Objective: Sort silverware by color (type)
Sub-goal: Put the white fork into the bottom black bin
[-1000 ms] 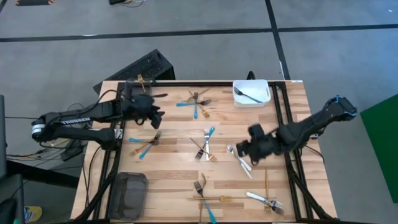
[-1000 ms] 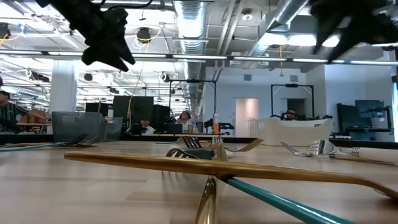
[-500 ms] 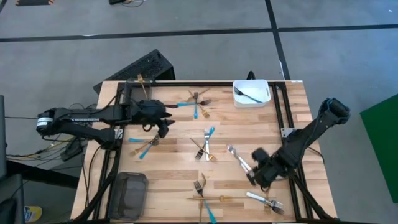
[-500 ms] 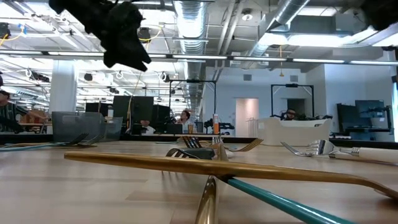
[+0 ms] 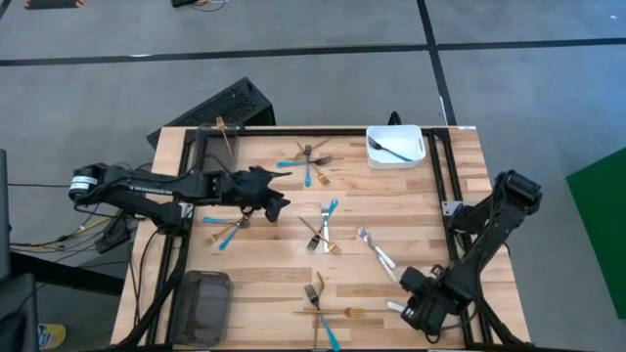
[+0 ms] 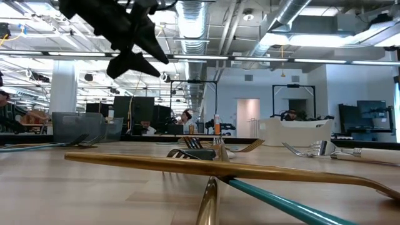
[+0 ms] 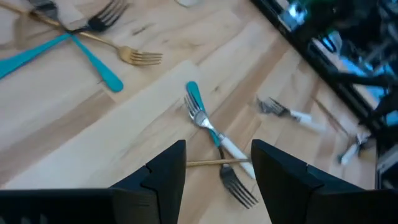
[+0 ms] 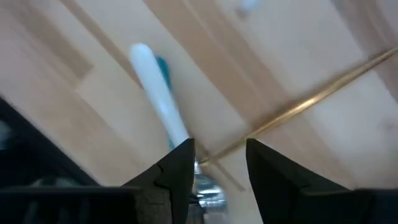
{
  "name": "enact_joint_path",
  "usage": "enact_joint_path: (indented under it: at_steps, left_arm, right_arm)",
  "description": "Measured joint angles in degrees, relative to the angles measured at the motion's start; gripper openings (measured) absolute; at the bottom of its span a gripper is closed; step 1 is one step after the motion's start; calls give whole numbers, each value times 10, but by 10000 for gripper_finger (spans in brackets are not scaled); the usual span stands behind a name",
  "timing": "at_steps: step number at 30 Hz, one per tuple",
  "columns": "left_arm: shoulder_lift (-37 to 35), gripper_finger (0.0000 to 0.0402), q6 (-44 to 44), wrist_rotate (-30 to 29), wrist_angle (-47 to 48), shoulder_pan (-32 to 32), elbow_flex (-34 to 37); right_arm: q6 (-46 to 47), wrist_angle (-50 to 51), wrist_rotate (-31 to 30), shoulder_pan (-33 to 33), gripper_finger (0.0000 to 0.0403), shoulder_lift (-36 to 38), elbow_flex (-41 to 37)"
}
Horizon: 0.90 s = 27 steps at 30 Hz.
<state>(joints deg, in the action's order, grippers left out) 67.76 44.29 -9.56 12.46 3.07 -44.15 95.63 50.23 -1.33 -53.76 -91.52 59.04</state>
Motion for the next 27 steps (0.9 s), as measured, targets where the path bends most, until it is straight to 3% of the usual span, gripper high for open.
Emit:
enact_joint_path:
  at_steps: [6,13,20,23,27]
  left_arm:
    - [-48,169,33,-45,73,-6,-40]
    - [-103,169,-28,-120,148,-6,-89]
    - [-166,169,-68,-75,192,-13,-98]
    - [-200,169,-81,-82,217,-35,-98]
    - [-230,169,-119,-138,243,-68,-98]
  right_arm:
    - [-25,2,-1,35,168,-1,0]
    - [20,3,-48,60,168,45,0]
    - [173,-6,-80,61,166,63,0]
    - [217,-41,-82,52,161,59,0]
    - [162,-160,-141,59,153,59,0]
